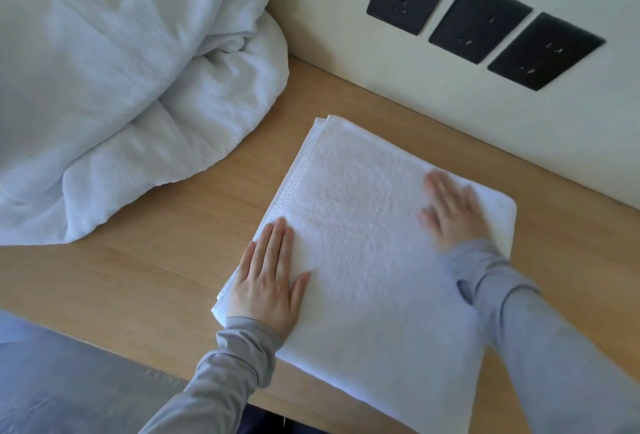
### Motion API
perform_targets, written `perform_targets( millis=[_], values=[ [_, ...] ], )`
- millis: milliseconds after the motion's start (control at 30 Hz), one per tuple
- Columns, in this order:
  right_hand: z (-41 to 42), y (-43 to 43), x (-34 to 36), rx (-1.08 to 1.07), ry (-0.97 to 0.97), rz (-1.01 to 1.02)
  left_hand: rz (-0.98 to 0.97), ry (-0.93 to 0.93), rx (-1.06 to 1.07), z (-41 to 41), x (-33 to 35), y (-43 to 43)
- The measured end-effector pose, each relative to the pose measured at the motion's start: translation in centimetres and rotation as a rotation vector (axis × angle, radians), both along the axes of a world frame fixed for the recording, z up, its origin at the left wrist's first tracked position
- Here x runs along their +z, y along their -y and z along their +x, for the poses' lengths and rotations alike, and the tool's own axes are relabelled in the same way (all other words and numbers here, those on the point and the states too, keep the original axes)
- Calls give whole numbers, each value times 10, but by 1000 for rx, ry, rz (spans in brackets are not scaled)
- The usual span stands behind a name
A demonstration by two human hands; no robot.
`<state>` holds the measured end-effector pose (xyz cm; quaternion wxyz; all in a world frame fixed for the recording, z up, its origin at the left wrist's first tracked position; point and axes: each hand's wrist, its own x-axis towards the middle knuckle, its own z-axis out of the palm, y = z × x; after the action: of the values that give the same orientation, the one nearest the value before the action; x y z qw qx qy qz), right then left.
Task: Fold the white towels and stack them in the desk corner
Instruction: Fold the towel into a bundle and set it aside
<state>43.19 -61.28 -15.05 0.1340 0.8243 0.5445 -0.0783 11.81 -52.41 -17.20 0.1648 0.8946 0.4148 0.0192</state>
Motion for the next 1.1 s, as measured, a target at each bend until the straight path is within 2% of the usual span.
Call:
perform_targets(
  millis=[100, 167, 233, 300, 400, 467, 567, 700, 867, 967, 1033, 1100],
  values=[
    [38, 0, 1, -268, 32, -86, 14, -1, 4, 0, -1, 0],
    [21, -6, 8, -261, 42, -42, 13, -1, 3, 0, -2, 1],
    [-17, -4, 16, -96, -35, 111, 13, -4, 1, 1, -3, 1],
    [-76, 12, 18, 175, -109, 194, 11, -6, 5, 1, -3, 2],
    [-141, 55, 7, 491, -166, 121, 15, 7, 10, 2, 0, 3],
    [-140, 82, 2, 570, -116, 35, 22, 7, 6, 2, 1, 4],
    [-94, 98, 6, 532, -62, -23, 25, 1, 14, 2, -1, 5],
    [-15, 95, 13, 345, -21, -24, 46, -29, 17, 1, -2, 4],
    [47, 92, 7, 83, -109, 93, 64, -37, 17, -1, 0, 3],
    [45, 85, 12, -10, -189, 142, 64, -49, 27, 0, 2, 4],
    [22, 87, 21, 40, -213, 204, 75, -74, 36, -1, 1, 4],
    [-19, 100, 27, 278, -198, 238, 93, -96, 43, -1, -1, 4]
  ],
)
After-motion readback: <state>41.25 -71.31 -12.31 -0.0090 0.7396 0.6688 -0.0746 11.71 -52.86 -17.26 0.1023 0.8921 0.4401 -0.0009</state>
